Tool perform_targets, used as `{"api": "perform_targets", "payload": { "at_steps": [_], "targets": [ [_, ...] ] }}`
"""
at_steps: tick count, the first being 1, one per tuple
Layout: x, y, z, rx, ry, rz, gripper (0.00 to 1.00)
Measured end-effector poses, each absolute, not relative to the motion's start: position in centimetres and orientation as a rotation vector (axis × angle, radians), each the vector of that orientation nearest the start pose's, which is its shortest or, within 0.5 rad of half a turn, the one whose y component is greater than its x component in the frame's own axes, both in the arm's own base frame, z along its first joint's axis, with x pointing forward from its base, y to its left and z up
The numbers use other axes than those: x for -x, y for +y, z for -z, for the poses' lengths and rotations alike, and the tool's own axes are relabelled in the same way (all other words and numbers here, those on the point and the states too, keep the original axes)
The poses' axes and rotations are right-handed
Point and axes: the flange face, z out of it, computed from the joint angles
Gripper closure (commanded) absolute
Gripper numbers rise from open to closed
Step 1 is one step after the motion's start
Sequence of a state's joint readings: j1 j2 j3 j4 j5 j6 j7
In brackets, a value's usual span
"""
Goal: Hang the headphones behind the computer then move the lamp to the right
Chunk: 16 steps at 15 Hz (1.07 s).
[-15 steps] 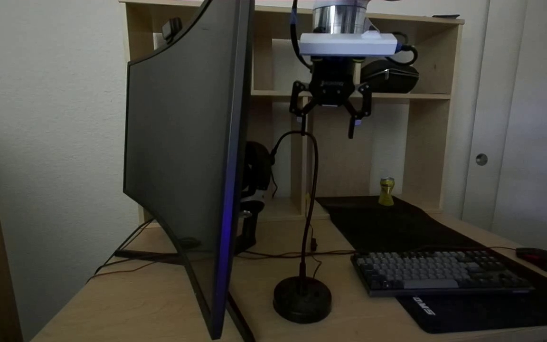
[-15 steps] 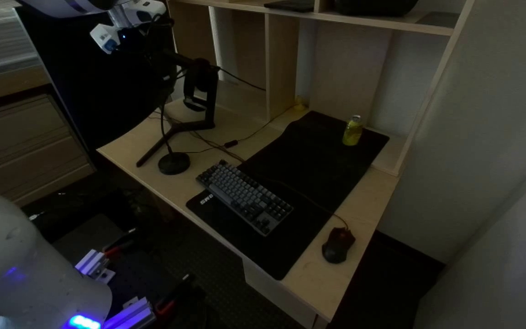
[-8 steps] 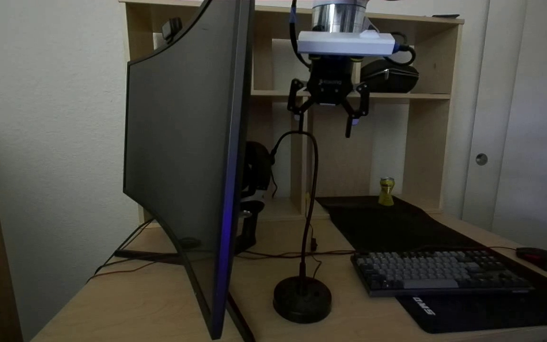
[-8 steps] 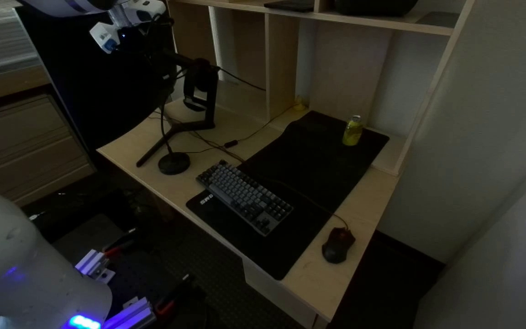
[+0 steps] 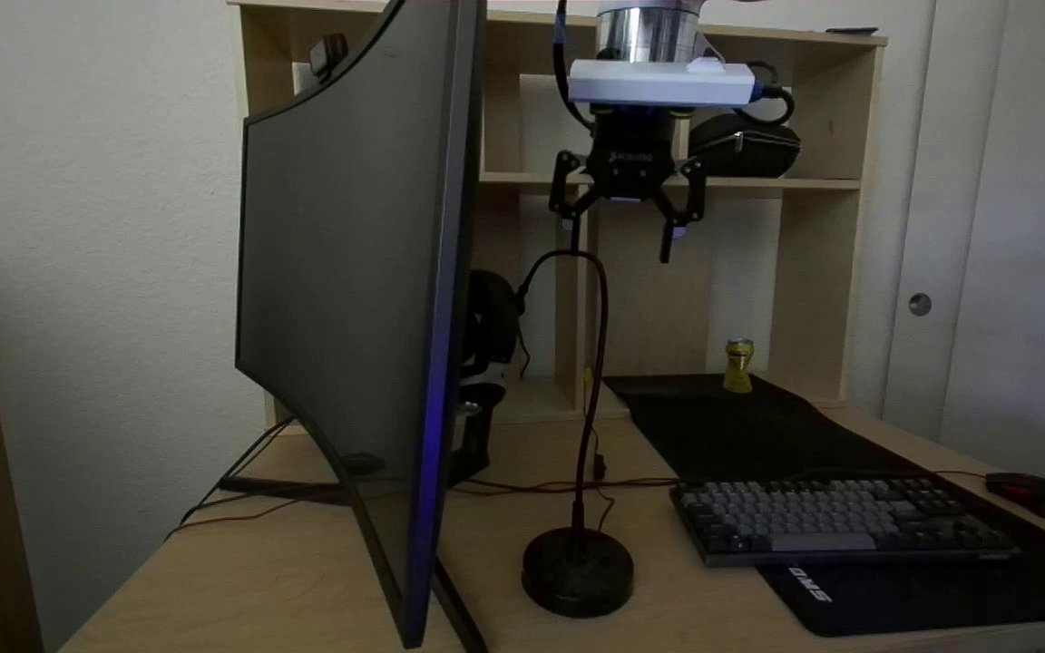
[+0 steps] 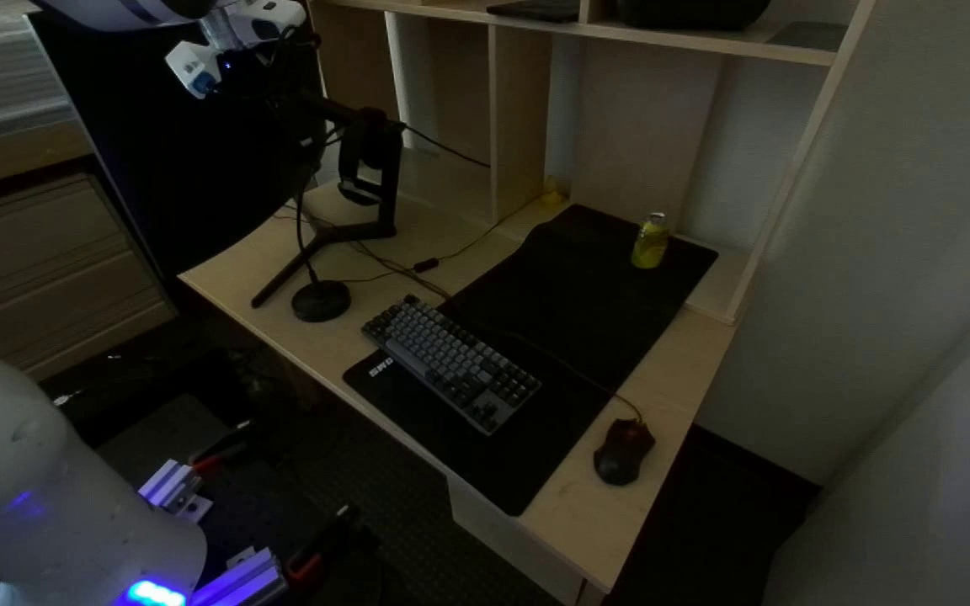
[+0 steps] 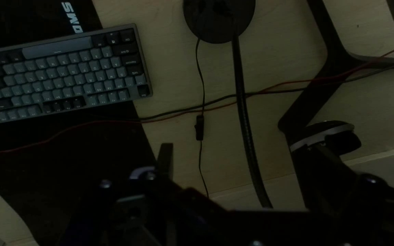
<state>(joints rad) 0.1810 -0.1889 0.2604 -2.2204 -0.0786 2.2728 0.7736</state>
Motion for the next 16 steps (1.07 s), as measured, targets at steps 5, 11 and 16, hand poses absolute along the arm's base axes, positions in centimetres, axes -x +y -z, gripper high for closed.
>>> {"api": "perform_targets", "payload": {
  "at_steps": [5, 11, 16],
  "targets": [
    [-45.5, 22.5, -44.7, 3.027, 0.403, 0.474, 0.0],
    [-42.9, 22.9, -40.1, 3.001, 0.385, 0.487, 0.0],
    [-43.4, 22.8, -40.0, 2.991, 0.43, 0.534, 0.0]
  ]
}}
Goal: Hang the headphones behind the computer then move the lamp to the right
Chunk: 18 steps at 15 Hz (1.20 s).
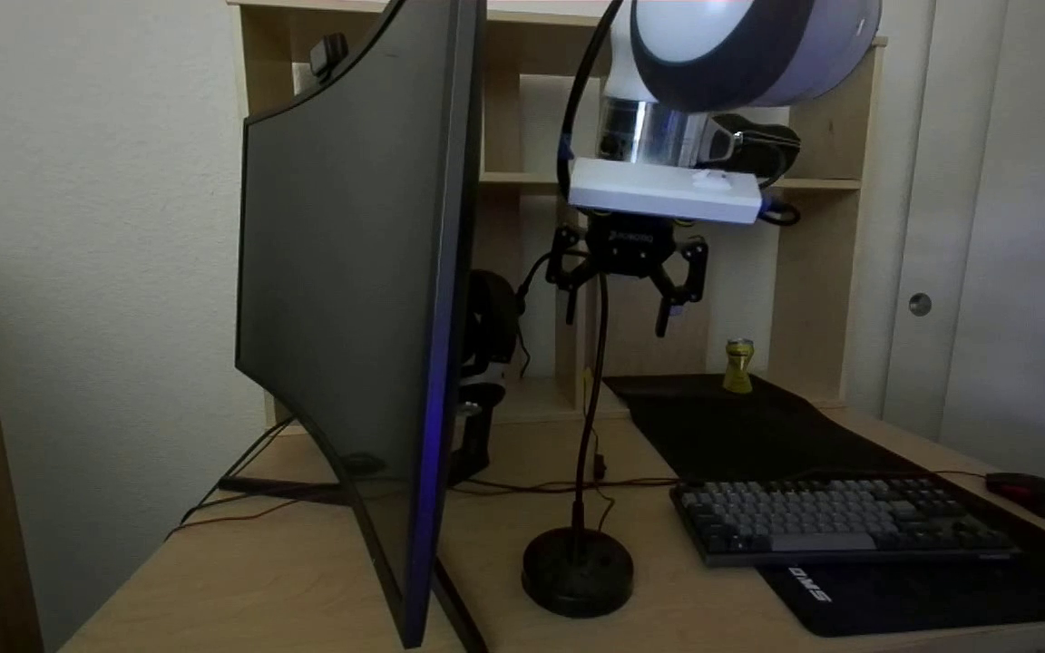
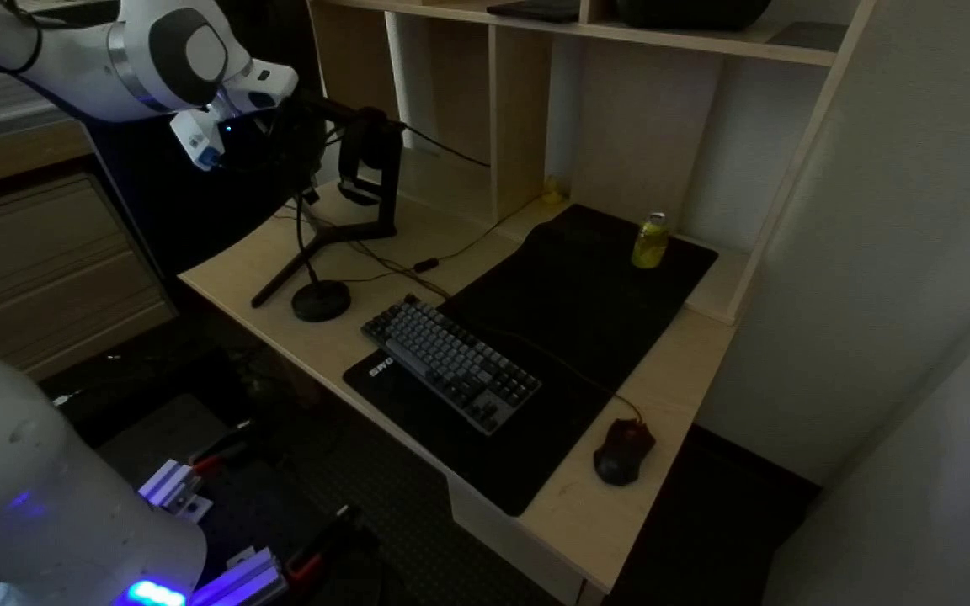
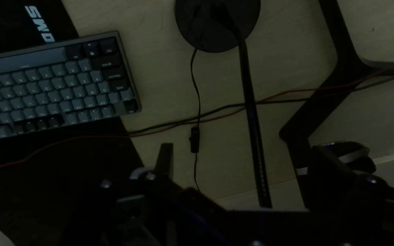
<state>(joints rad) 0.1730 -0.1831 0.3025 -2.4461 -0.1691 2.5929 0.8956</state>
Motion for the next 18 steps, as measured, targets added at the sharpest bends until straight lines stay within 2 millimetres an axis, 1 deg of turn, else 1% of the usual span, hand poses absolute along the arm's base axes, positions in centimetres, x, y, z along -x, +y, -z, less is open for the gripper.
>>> {"api": "perform_targets", "payload": {
  "at_steps": [3, 6, 7, 8, 9, 10, 11, 15, 18],
  "targets": [
    [-44.3, 22.5, -39.3, 3.001, 0.495, 0.613, 0.0],
    [-44.6, 22.4, -38.2, 3.012, 0.546, 0.619, 0.0],
    [-44.7, 22.4, -38.0, 3.012, 0.555, 0.611, 0.25],
    [-44.8, 22.5, -37.9, 3.012, 0.556, 0.607, 0.26],
    [-44.9, 22.6, -37.9, 3.011, 0.552, 0.607, 0.32],
    [-45.0, 22.8, -38.0, 3.009, 0.549, 0.609, 0.4],
    [-45.2, 22.9, -38.1, 3.006, 0.546, 0.611, 0.46],
    [-45.8, 23.3, -38.5, 2.995, 0.54, 0.62, 0.76],
    [-46.1, 23.6, -38.7, 2.991, 0.534, 0.624, 0.95]
  ]
}}
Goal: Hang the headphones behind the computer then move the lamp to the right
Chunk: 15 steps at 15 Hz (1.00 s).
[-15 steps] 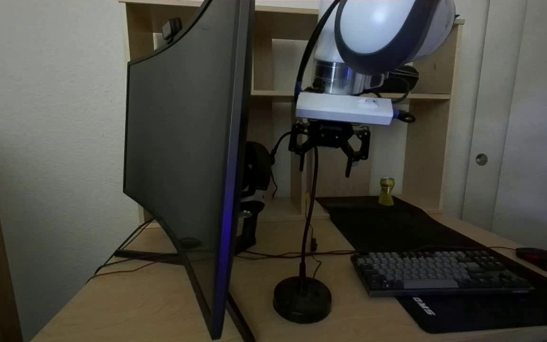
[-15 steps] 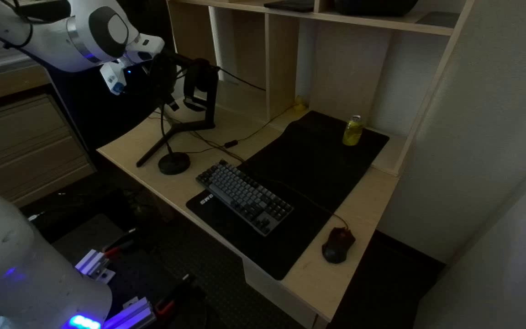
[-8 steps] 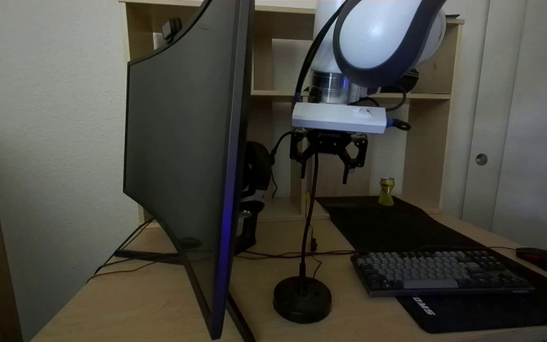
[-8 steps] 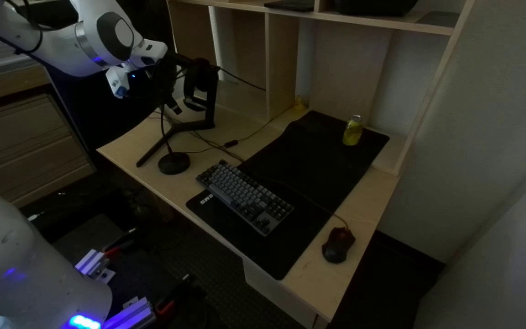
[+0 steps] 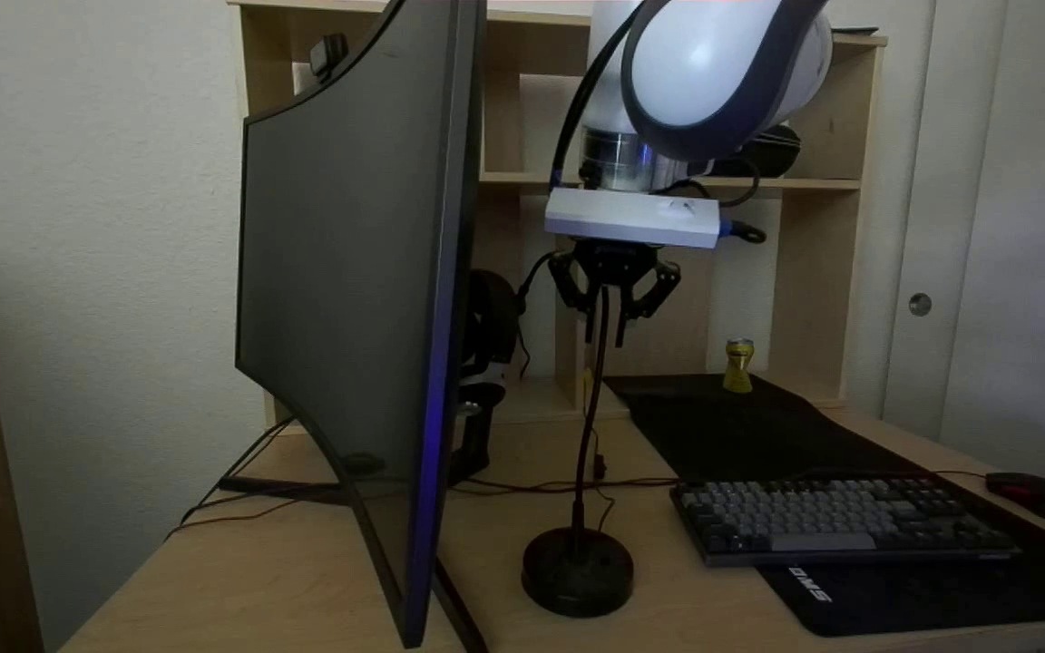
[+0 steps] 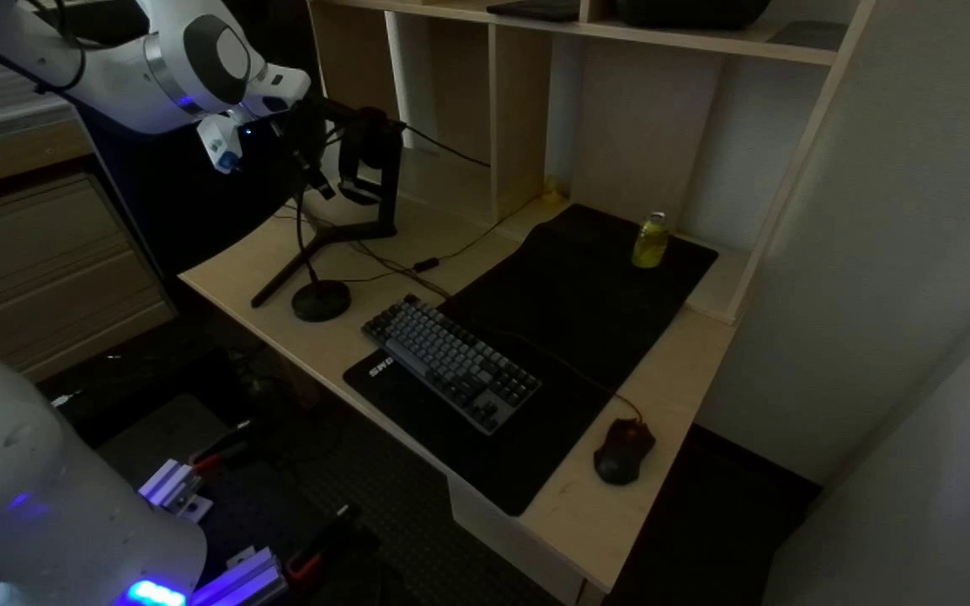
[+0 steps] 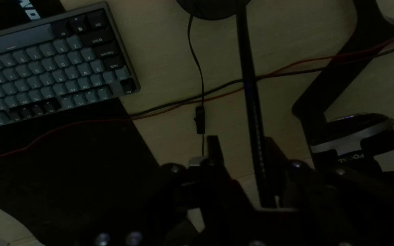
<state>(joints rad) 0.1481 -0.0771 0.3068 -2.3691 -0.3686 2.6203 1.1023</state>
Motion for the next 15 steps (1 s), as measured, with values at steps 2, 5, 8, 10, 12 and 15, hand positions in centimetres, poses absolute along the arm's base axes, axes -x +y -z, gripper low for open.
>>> {"api": "perform_targets", "payload": {
  "at_steps": [2, 5, 8, 10, 12, 15],
  "targets": [
    [-46.3, 23.8, -38.6, 2.993, 0.524, 0.626, 1.0],
    [-46.4, 23.8, -38.5, 3.013, 0.491, 0.642, 0.99],
    [-46.4, 23.5, -38.5, 3.066, 0.499, 0.629, 0.99],
    [-46.5, 23.1, -38.6, 3.126, 0.575, 0.591, 0.99],
    [-46.6, 22.7, -39.1, 3.169, 0.71, 0.561, 0.99],
    [-48.4, 21.6, -44.1, 3.158, 0.958, 0.556, 0.99]
  ]
}}
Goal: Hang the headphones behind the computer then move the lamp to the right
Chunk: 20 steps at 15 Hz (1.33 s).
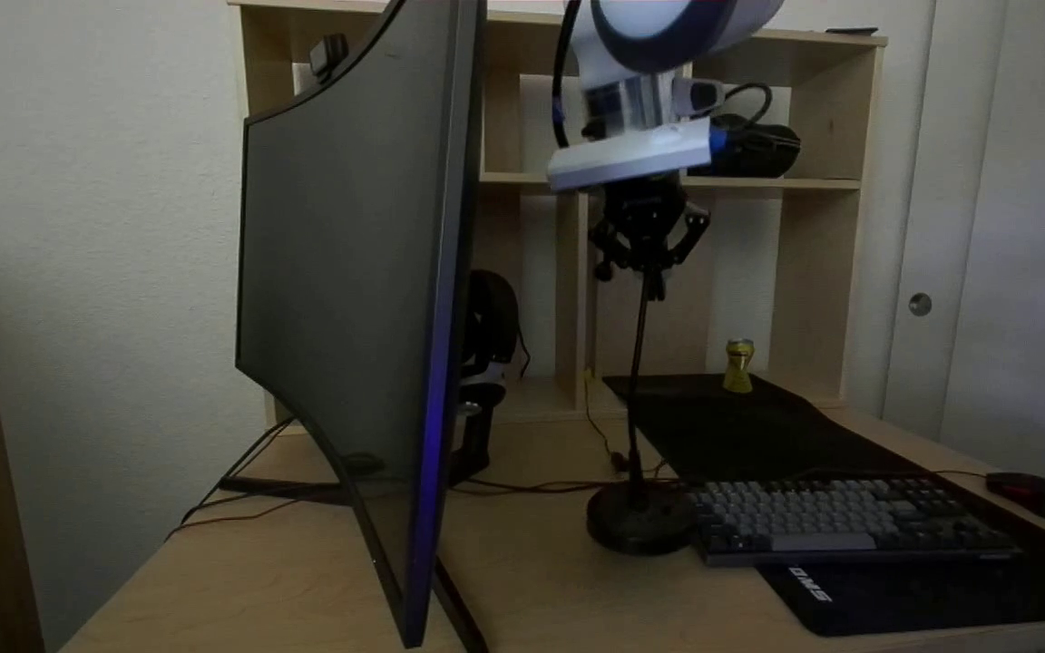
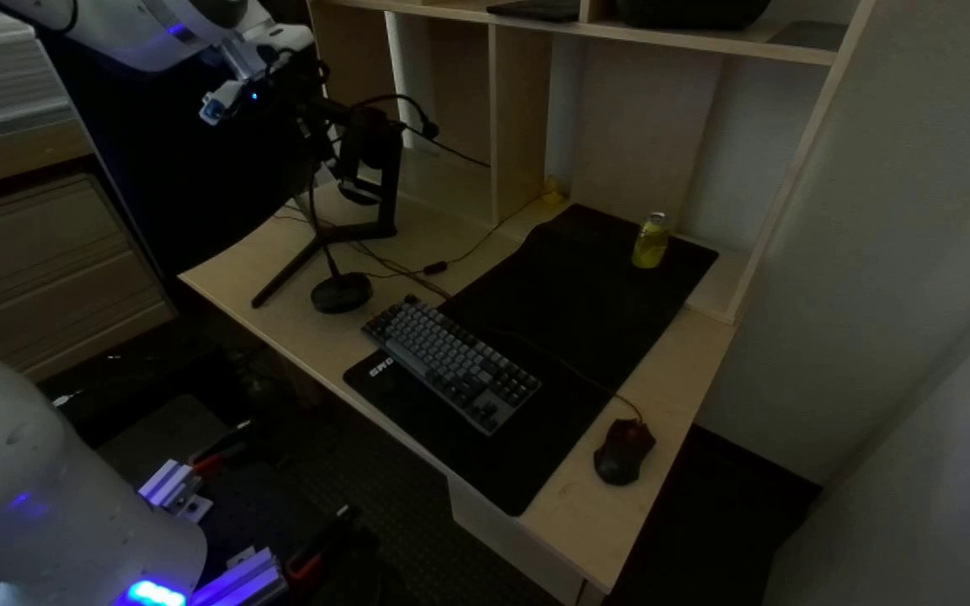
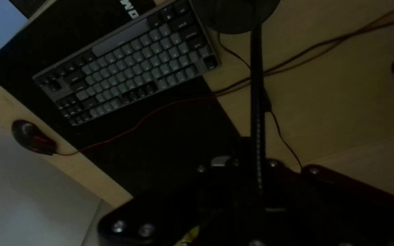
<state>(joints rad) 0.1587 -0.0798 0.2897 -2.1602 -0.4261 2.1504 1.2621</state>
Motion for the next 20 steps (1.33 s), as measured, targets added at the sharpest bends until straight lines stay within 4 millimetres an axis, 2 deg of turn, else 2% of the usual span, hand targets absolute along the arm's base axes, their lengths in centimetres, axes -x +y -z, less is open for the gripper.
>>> {"api": "perform_targets", "payload": {
  "at_steps": [2, 5, 7, 9, 12, 15, 17, 20],
  "targets": [
    [-49.9, 19.8, -48.2, 3.082, 1.127, 0.565, 0.99],
    [-52.0, 14.7, -53.6, 2.923, 1.354, 0.564, 0.99],
    [-52.8, 10.9, -56.7, 2.794, 1.483, 0.507, 0.95],
    [-52.7, 8.5, -58.9, 2.728, 1.523, 0.482, 0.95],
    [-52.4, 8.4, -59.3, 2.725, 1.525, 0.485, 0.99],
    [-53.2, 7.8, -57.9, 2.691, 1.612, 0.462, 0.99],
    [-55.2, 4.4, -56.8, 2.596, 1.758, 0.434, 0.99],
    [-58.2, -3.3, -56.6, 2.421, 1.954, 0.398, 0.99]
  ]
}}
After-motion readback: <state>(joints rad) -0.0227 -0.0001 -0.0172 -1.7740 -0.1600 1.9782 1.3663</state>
